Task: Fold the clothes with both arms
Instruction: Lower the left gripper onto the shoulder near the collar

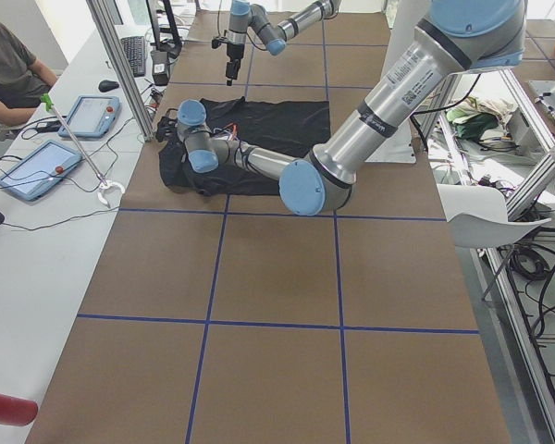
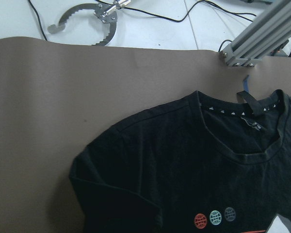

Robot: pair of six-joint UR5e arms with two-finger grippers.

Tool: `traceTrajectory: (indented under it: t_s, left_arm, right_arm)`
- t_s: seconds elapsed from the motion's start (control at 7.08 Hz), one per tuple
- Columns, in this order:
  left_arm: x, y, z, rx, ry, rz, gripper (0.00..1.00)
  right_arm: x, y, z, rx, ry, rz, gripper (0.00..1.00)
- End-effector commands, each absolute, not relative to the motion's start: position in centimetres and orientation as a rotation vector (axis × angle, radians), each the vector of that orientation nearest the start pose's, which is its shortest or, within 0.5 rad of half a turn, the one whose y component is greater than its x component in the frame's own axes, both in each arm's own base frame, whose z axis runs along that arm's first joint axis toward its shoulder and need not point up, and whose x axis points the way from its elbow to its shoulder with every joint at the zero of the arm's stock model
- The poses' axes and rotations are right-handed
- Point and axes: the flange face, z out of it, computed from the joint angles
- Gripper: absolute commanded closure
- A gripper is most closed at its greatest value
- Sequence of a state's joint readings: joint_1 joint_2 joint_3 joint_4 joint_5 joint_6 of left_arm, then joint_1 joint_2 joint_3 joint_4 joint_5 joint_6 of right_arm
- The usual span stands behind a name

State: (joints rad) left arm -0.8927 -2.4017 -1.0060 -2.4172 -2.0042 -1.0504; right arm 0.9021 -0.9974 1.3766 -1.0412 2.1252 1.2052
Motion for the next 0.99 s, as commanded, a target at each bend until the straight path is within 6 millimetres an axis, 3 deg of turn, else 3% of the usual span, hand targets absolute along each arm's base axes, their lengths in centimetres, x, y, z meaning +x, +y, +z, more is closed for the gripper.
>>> traceTrajectory:
  t_s: [0.0,0.28,0.42,0.56,0.85]
  left_arm:
    - [46.2,-69.4,28.1,0.425,1.066,-0.138,1.00]
    - [47.1,-69.1,28.2,0.418,1.062,-0.169,1.00]
    - [47.1,-69.3,28.0,0.433,1.055,-0.175,0.27]
    - [47.1,-69.3,27.7,0.442,1.063,-0.177,0.00]
    - [45.3,-68.0,23.8,0.489,1.126,-0.159,0.00]
  right_arm:
    - [-38.8,-62.1,35.5,0.100,-1.006,0.241,0.00]
    - [-39.1,-62.1,35.8,0.094,-1.000,0.239,0.00]
    - [-39.2,-62.1,35.9,0.093,-0.999,0.238,0.00]
    - [-39.7,-62.0,35.3,0.093,-1.004,0.235,0.00]
    - [-40.3,-61.6,33.9,0.103,-1.009,0.329,0.00]
